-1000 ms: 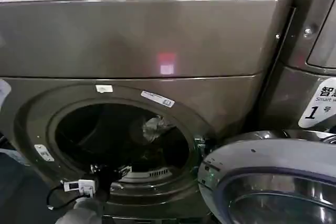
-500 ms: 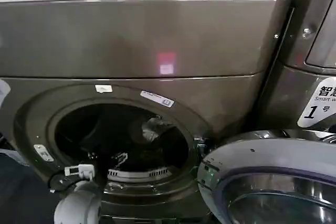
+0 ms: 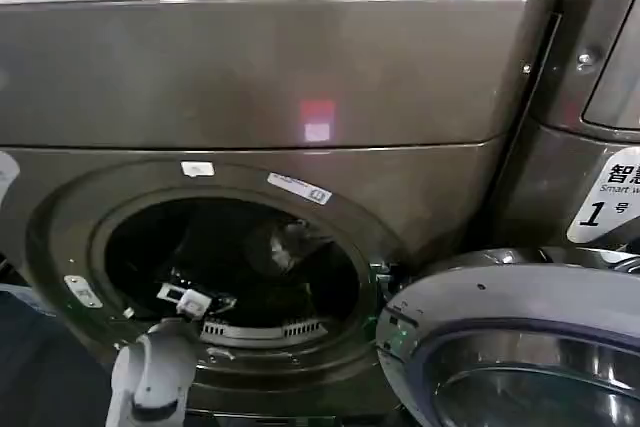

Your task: Grasp the clothes from the dryer.

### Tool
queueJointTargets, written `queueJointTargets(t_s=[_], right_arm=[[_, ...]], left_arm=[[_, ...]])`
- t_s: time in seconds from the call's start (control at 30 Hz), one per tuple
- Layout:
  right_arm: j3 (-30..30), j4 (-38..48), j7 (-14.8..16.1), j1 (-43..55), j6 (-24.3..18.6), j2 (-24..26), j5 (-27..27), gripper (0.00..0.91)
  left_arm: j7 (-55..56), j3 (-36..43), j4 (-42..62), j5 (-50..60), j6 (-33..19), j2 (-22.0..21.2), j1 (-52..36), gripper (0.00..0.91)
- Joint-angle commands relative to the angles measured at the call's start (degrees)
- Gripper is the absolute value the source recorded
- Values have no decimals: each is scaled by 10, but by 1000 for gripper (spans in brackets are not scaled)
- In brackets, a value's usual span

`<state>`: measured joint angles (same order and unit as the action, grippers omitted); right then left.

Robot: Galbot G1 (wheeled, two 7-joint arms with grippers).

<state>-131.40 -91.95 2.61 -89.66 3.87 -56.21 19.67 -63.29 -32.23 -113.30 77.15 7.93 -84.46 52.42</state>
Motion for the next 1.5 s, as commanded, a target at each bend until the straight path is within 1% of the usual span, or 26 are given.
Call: queueJointTargets(t_s=[0.03, 0.2, 0.43, 0.63, 1.13, 1.3, 1.5], right_arm=[[0, -1, 0, 0, -1, 0, 0, 907], [1, -2, 0, 1, -2, -2, -1, 907], [3, -2, 0, 2, -3, -1, -1, 907], [4, -2, 0, 2, -4, -3, -1, 907], [7, -2, 1, 5, -6, -6, -2, 907], [9, -2, 1, 7, -6, -7, -2, 907], [7, -1, 1, 3, -7, -7, -2, 907]], left_arm=[[-138, 1, 32, 68, -122, -2, -49, 907], [-139, 4, 50, 102, -142, -8, -57, 907], [-139, 9, 78, 116, -171, -4, -79, 907], [-139, 12, 105, 137, -182, -10, -91, 907], [-139, 15, 165, 161, -175, -13, -119, 907], [-139, 14, 175, 140, -177, -15, -121, 907], [-139, 12, 195, 101, -167, -13, -131, 907]])
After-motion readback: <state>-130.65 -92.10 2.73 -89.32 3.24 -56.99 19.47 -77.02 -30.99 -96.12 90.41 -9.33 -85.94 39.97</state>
